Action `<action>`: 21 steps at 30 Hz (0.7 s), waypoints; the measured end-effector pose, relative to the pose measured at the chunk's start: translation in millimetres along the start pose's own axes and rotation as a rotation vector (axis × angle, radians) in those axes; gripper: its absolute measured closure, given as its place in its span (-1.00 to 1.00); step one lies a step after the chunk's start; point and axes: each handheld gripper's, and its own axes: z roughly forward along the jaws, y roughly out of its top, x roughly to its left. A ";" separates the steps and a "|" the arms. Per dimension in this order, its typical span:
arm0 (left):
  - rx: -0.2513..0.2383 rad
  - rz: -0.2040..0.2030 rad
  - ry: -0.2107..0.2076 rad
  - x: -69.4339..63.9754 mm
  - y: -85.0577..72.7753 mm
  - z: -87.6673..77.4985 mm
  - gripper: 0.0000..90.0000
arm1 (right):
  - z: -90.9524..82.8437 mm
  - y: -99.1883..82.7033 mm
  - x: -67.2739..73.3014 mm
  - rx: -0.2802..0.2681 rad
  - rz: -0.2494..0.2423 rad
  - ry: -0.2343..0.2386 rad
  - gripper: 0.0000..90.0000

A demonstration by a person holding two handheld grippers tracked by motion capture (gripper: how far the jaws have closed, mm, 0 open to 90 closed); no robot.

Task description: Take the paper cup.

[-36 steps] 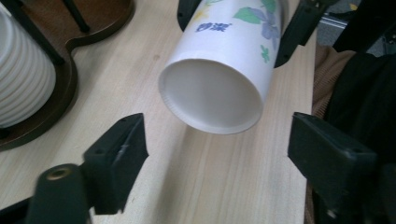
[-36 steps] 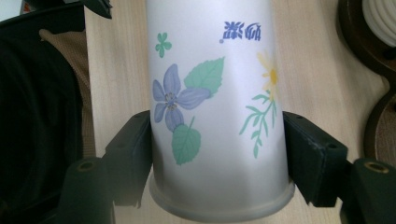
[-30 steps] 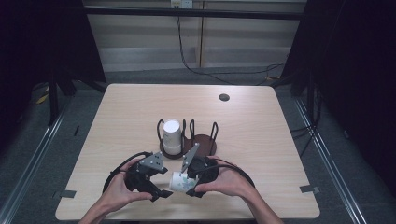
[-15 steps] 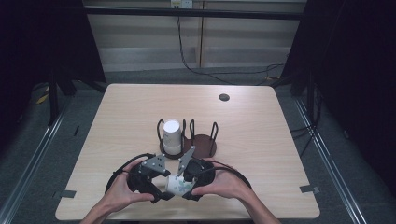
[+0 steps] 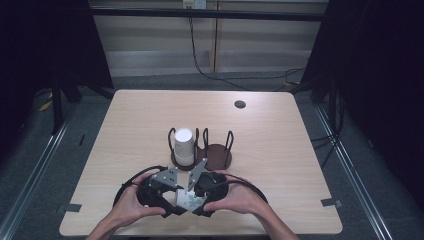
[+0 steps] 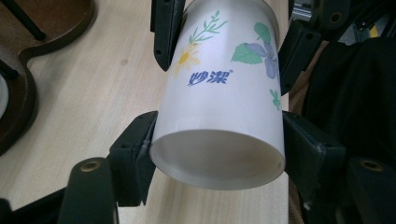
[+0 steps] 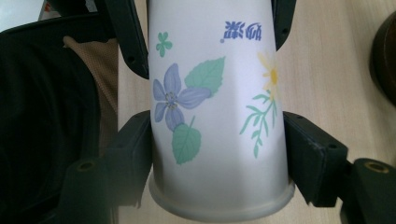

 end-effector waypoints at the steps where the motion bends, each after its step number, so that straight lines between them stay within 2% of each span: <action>1: -0.005 -0.004 0.002 0.1 -0.3 -0.1 -0.26 | 0.0 0.0 0.4 0.000 -0.004 -0.001 -0.33; 12: -0.006 -0.009 -0.018 1.6 -0.6 0.2 -0.24 | 2.7 0.4 1.4 0.005 -0.011 0.009 -0.33; 16: -0.019 -0.002 -0.018 1.9 -1.1 -0.7 -0.21 | 1.9 0.0 0.3 -0.004 -0.007 0.006 -0.36; 21: -0.040 -0.015 -0.006 1.1 -1.2 -2.7 -0.18 | 0.8 -1.6 -0.7 -0.029 -0.003 -0.004 -0.43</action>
